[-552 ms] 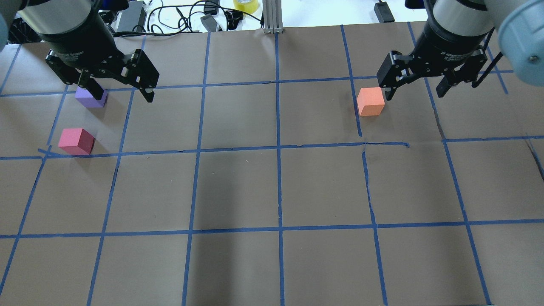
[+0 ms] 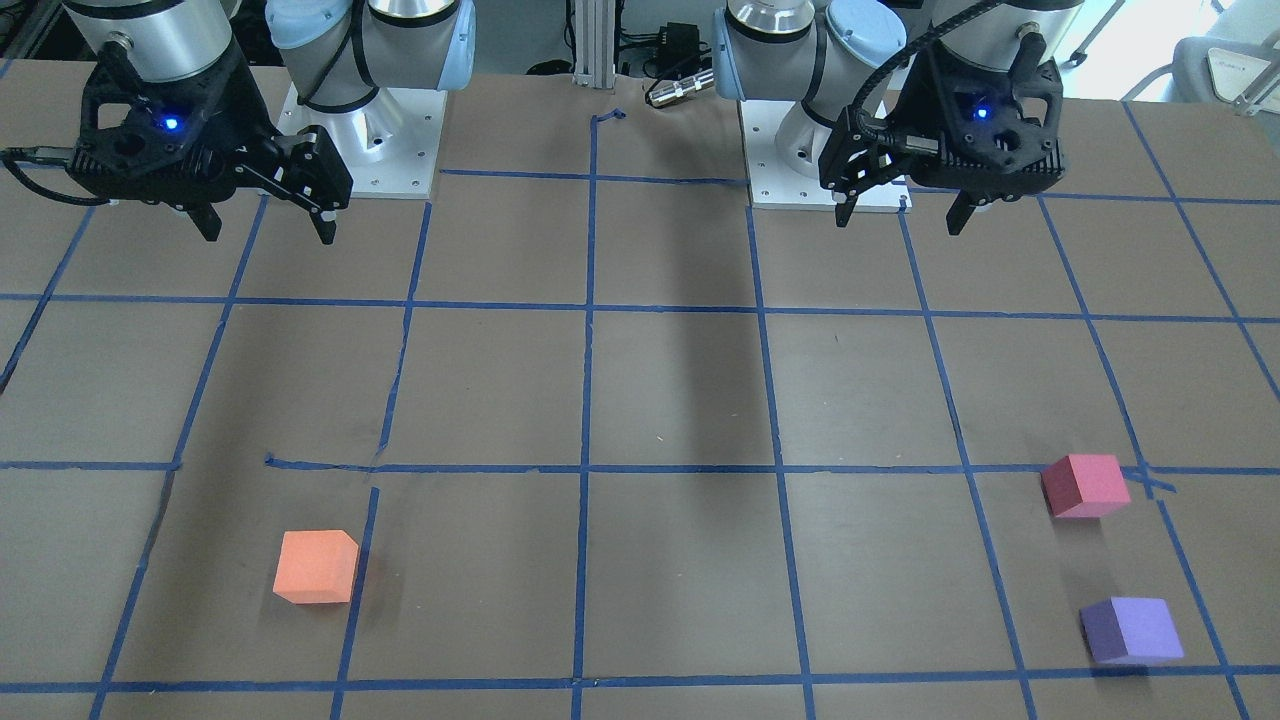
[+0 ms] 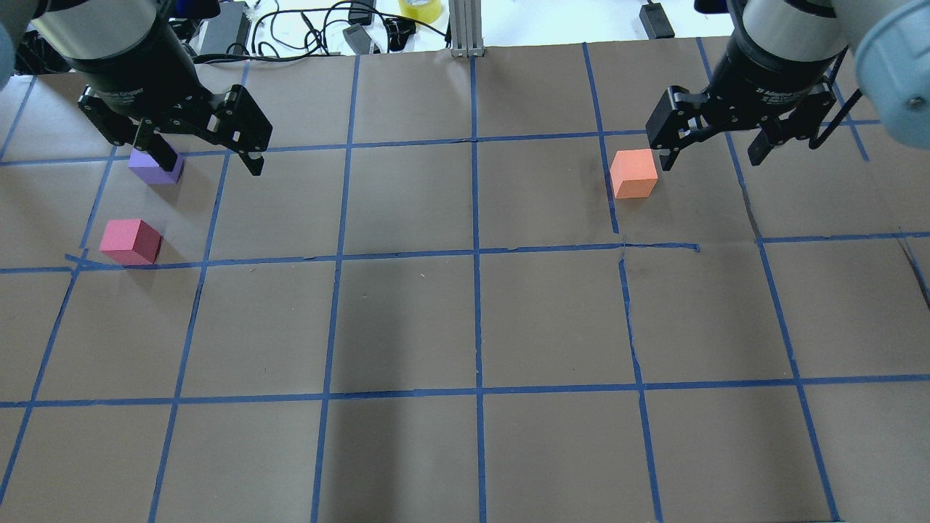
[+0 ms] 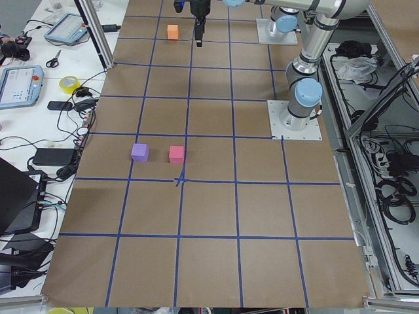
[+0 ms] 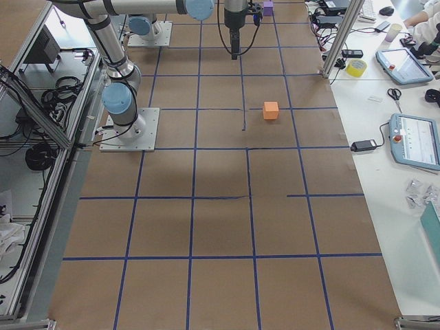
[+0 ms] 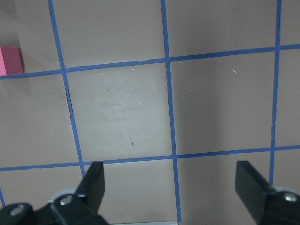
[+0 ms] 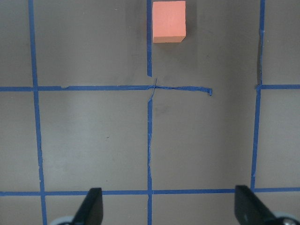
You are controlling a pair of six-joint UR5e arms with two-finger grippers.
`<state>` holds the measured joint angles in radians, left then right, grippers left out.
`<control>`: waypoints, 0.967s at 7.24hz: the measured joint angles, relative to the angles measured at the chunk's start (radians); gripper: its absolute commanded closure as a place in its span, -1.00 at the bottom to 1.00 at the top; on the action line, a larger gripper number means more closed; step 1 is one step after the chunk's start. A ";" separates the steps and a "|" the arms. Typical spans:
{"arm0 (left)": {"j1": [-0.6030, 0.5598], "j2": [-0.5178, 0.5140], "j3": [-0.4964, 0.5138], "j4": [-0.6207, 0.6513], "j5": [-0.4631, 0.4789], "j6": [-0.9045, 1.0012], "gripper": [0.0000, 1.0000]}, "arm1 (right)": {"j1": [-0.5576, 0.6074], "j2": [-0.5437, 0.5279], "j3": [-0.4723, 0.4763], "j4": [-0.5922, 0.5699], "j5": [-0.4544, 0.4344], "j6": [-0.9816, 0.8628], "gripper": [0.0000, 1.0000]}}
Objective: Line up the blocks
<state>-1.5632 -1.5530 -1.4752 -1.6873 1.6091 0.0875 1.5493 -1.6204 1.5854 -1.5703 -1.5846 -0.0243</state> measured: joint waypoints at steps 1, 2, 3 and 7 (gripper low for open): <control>0.000 0.000 0.000 0.000 0.000 0.000 -1.00 | 0.000 -0.002 0.000 0.003 0.004 0.002 -1.00; 0.000 0.000 0.000 0.000 0.000 0.001 -1.00 | 0.000 -0.005 -0.001 0.008 0.006 0.002 -1.00; 0.000 0.000 0.000 0.002 -0.001 0.000 -1.00 | 0.000 -0.007 -0.001 0.010 0.008 0.003 -1.00; 0.000 0.002 -0.014 0.045 -0.006 -0.006 -1.00 | 0.000 -0.007 0.001 0.015 0.006 0.004 -1.00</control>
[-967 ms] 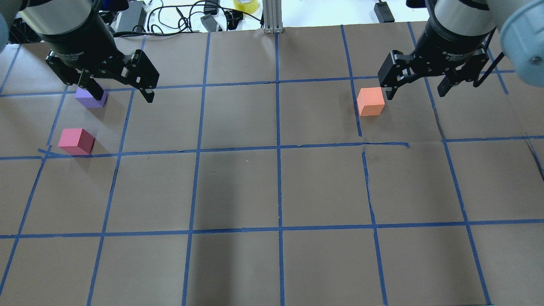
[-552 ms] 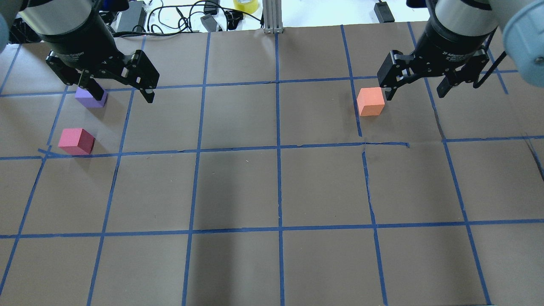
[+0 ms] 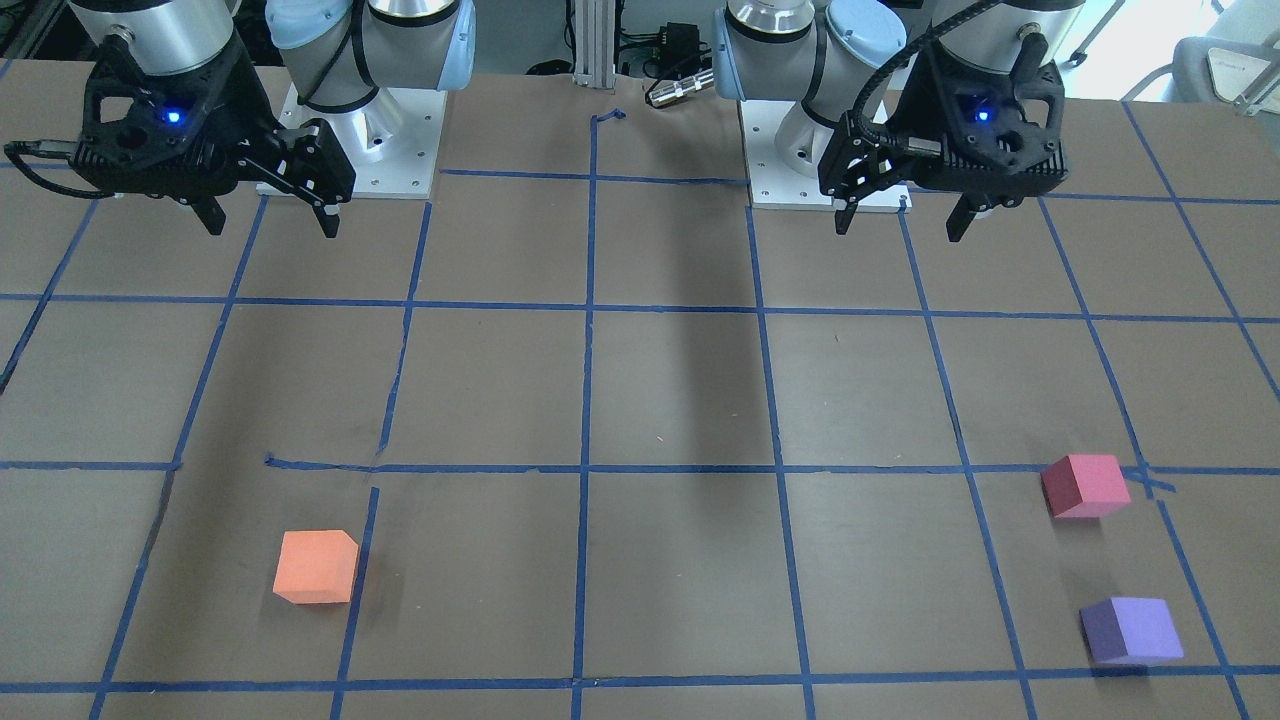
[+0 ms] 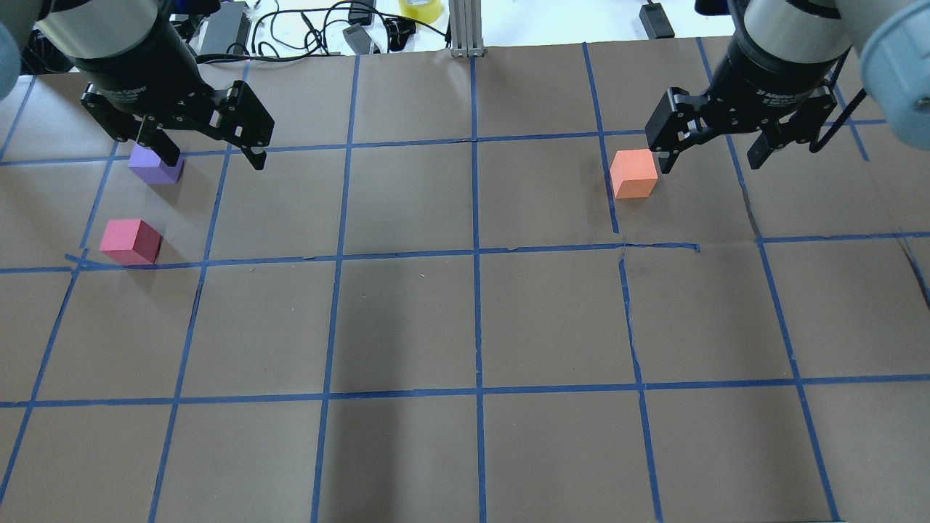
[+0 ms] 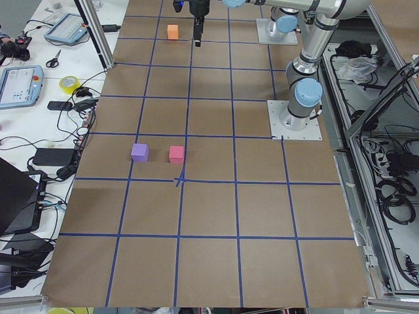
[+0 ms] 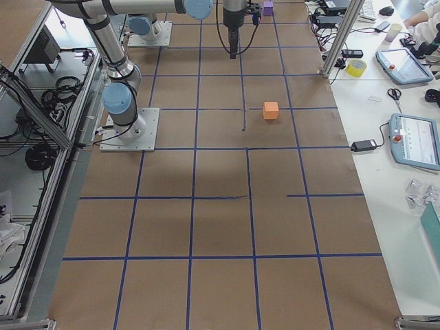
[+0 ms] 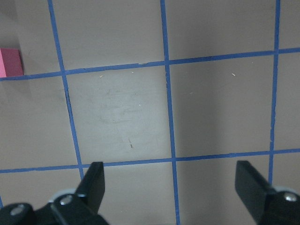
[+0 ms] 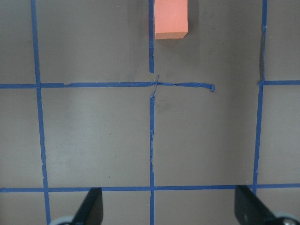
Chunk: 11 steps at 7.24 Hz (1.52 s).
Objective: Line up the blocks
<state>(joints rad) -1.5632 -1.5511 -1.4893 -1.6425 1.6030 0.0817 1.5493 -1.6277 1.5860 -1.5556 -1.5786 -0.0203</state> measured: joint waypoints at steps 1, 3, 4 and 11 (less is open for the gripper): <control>0.000 0.001 -0.004 0.009 -0.001 -0.001 -1.00 | 0.000 0.000 0.000 0.000 0.000 0.000 -1.00; 0.000 0.003 -0.006 0.018 -0.003 -0.024 -1.00 | 0.000 0.000 0.000 0.000 -0.003 0.001 -1.00; 0.000 0.003 -0.007 0.019 -0.004 -0.044 -1.00 | 0.000 0.000 0.000 0.000 -0.004 0.001 -1.00; 0.000 0.005 -0.008 0.019 -0.007 -0.055 -1.00 | 0.000 0.013 0.002 0.001 -0.008 -0.008 -1.00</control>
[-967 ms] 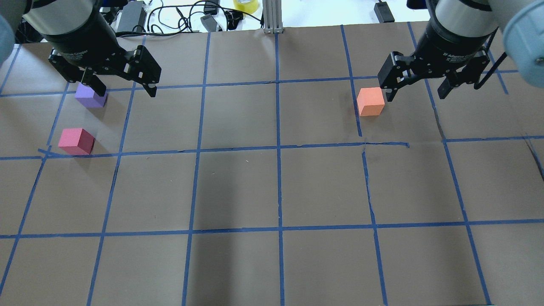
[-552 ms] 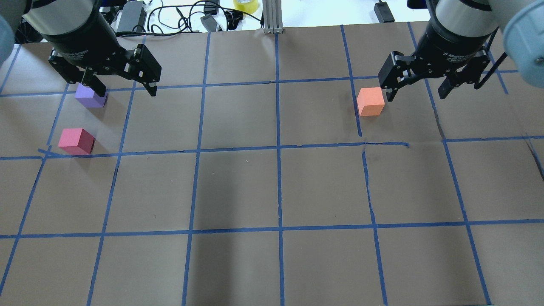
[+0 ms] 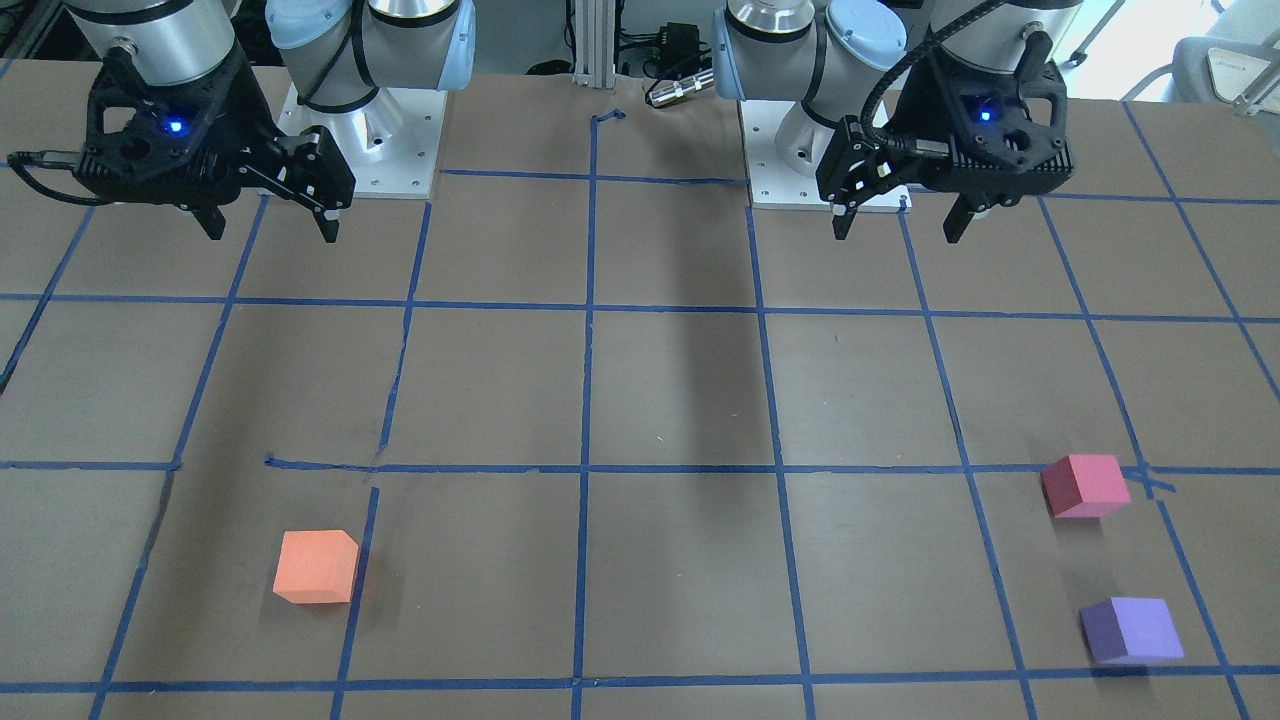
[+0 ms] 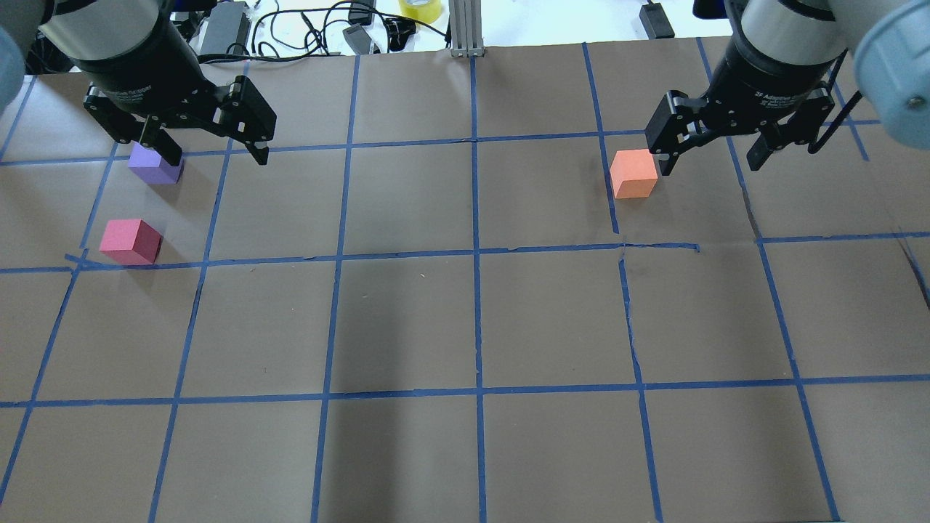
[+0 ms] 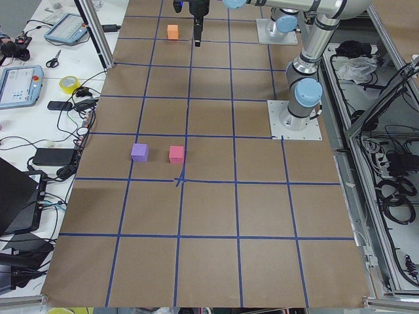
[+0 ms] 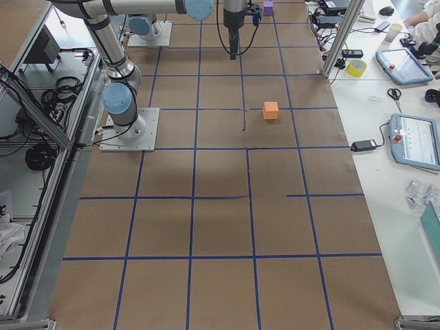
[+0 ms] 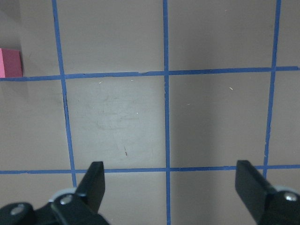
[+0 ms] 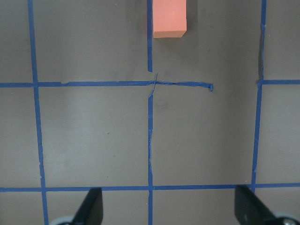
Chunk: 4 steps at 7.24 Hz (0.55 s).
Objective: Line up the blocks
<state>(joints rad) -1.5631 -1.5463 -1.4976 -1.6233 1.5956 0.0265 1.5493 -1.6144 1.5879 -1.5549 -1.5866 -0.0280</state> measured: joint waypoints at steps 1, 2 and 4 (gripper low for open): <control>0.000 0.000 -0.001 0.000 0.000 0.000 -1.00 | -0.001 0.009 0.001 -0.002 -0.002 -0.002 -1.00; 0.000 0.000 -0.001 0.000 0.000 0.000 -1.00 | -0.004 0.025 0.002 -0.004 -0.003 -0.002 -1.00; 0.000 0.000 -0.001 0.000 0.001 0.001 -1.00 | -0.013 0.063 0.002 -0.013 -0.003 -0.003 -1.00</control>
<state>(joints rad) -1.5631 -1.5462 -1.4989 -1.6236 1.5967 0.0274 1.5361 -1.5510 1.5903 -1.5678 -1.5893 -0.0310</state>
